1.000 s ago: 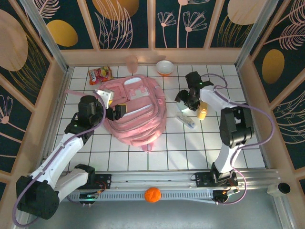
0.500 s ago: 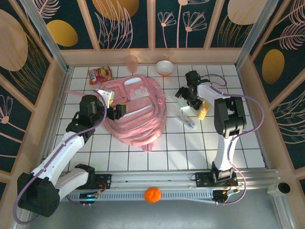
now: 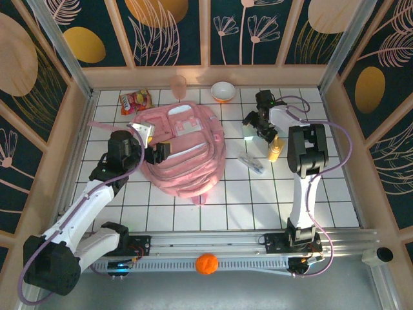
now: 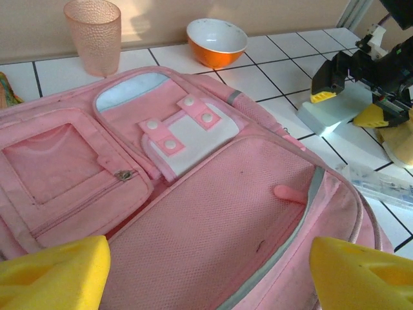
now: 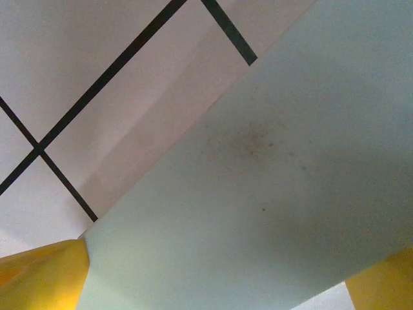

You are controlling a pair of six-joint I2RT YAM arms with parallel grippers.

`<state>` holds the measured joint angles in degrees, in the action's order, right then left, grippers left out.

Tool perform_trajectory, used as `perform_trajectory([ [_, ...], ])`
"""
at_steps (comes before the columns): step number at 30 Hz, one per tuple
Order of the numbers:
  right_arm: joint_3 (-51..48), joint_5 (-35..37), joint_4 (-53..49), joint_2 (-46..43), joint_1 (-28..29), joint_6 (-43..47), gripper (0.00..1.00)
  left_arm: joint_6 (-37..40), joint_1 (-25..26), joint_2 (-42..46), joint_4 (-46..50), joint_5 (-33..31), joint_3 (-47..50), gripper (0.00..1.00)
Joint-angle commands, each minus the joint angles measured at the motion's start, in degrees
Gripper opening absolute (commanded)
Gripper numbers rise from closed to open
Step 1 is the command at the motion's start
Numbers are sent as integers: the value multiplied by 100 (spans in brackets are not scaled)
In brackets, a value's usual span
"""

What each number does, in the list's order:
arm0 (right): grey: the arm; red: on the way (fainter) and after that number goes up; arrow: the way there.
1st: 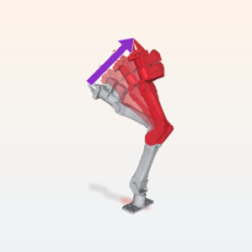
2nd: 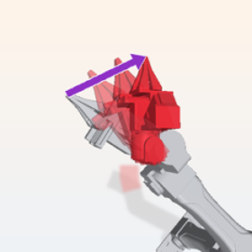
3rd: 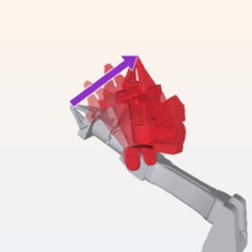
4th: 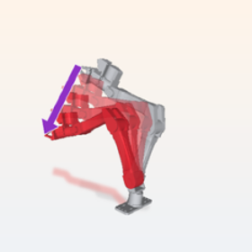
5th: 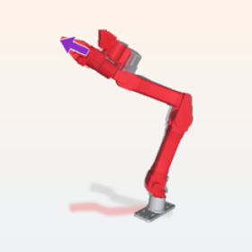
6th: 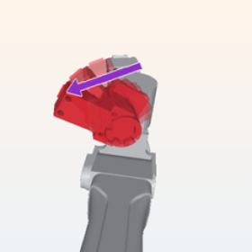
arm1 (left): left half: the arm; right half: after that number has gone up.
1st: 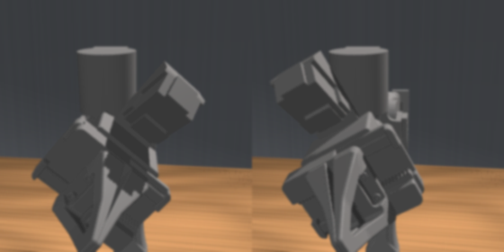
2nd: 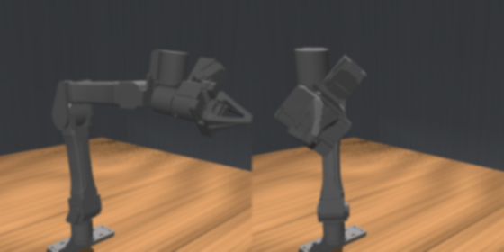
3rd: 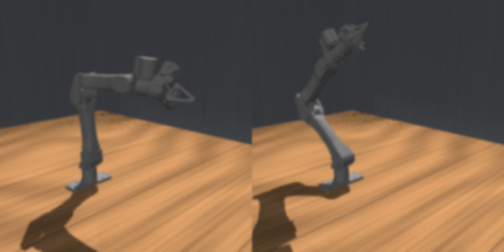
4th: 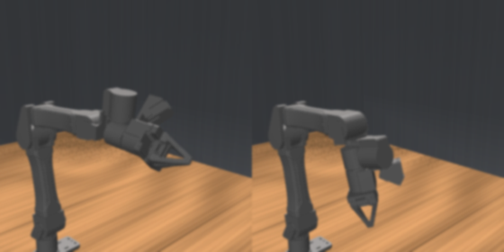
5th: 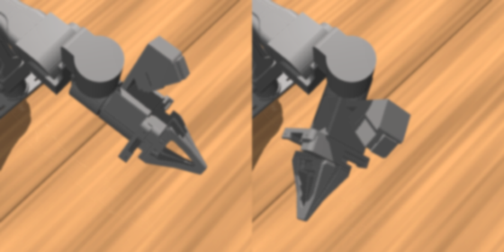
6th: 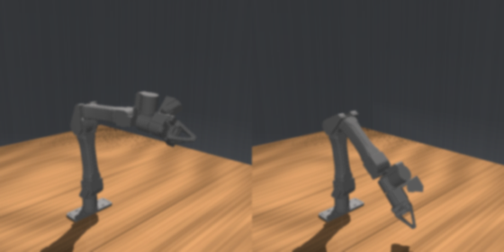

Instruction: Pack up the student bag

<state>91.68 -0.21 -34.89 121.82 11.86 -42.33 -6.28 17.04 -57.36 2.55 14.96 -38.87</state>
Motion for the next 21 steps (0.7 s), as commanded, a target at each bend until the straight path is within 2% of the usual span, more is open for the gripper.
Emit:
perform_trajectory([
  [1, 57, 144, -58, -128, -58, 34, 99, 37, -2, 10, -188, -19, 79, 81],
  [8, -32, -252, -36, -587, -162, 476, 96, 13, -5, 32, -167, -12, 70, 81],
  [13, 30, -166, 174, -936, -258, 971, 93, -31, -1, -20, -171, 29, 38, 80],
  [16, 323, -460, 398, -712, -324, 1758, 89, -31, -5, -29, -171, 39, 27, 80],
  [21, 1267, -543, -52, 139, -377, 2982, 89, 37, 0, -3, -140, -56, 44, 81],
])
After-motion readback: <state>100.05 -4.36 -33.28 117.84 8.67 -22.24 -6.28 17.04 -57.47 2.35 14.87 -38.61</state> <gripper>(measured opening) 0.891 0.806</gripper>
